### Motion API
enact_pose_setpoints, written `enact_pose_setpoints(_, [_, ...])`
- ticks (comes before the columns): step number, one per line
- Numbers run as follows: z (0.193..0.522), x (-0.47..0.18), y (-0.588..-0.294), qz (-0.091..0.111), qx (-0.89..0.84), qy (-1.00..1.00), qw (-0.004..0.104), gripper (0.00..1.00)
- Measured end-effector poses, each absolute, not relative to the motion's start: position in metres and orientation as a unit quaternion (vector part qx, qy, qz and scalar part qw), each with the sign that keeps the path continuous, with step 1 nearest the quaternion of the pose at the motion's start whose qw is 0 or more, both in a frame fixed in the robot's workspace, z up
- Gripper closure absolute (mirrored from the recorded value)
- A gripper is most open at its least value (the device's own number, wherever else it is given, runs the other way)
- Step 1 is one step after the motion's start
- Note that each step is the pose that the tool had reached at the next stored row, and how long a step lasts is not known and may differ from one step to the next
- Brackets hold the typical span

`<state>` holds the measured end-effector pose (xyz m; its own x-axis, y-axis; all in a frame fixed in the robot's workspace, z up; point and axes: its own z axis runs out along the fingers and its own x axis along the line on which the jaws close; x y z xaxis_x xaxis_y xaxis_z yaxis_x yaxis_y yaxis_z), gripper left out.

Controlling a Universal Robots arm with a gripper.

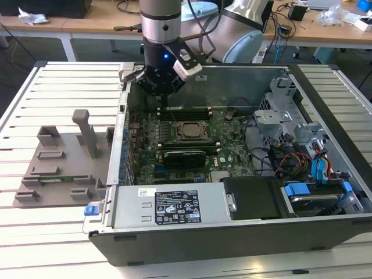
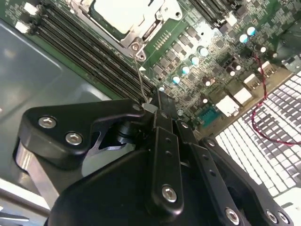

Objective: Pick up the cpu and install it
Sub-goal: 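Install the first cpu locking lever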

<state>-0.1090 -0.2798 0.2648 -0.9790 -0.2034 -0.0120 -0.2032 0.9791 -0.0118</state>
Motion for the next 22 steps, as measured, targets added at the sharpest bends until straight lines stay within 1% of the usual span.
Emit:
enact_pose_setpoints(17, [0.260, -0.074, -0.281, -0.005, -0.090, 0.996, 0.006, 0.89])
enact_pose_setpoints(22, [0.258, -0.073, -0.281, -0.006, -0.058, 0.998, 0.006, 0.89])
